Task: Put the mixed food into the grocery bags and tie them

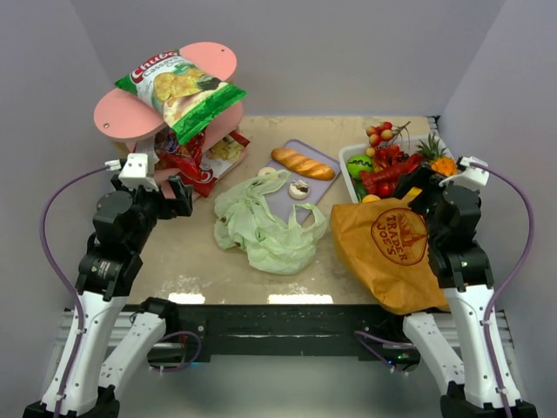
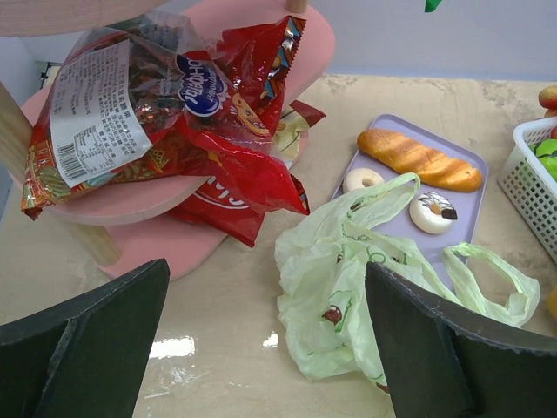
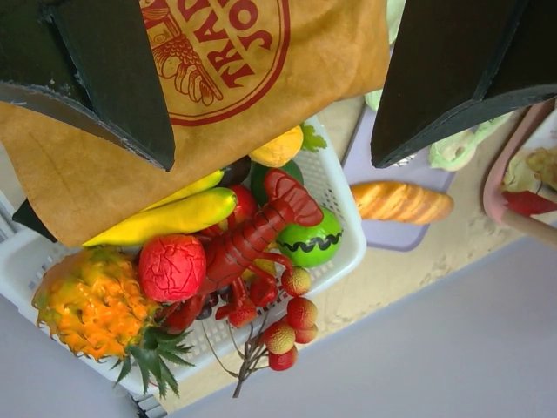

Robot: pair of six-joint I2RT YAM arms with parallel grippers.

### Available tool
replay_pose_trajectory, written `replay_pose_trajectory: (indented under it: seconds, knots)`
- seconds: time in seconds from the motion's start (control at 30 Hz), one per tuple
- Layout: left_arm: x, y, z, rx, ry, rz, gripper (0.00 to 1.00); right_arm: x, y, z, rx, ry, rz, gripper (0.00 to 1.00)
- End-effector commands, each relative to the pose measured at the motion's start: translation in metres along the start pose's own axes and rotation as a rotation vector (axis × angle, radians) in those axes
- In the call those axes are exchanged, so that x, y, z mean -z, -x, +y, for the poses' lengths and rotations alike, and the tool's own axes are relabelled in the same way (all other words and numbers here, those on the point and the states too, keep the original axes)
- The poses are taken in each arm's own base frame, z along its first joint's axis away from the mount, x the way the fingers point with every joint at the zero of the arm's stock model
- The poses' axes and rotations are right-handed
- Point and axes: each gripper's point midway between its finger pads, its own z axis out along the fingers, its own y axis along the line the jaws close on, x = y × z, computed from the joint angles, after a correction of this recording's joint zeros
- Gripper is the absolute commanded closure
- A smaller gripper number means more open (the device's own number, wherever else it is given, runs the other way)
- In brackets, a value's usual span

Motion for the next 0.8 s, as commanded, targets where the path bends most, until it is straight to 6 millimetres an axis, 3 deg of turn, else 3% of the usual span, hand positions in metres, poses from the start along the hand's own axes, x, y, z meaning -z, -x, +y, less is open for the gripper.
replay_pose_trajectory:
  seconds: [0.0,0.23,0.4,0.77]
  knots:
    - [0.002,0.018,-0.009,0.0,-0.04,-0.041,0.0,0.01,0.016,0.012,0.033,0.059,-0.012,0.01]
    - [-0.001,0.021,-0.017,-0.005,-0.085,-0.042,0.0,0.011,0.01,0.036,0.069,0.194,0.041,0.01]
    - [0.007,0.024,-0.064,-0.035,-0.361,-0.066,0.05,0.005,-0.011,0.035,0.107,0.191,0.144,0.01]
    - [0.003,0.002,-0.115,0.061,-0.552,-0.017,0.09,0.006,-0.029,0.035,0.142,0.213,0.214,0.01]
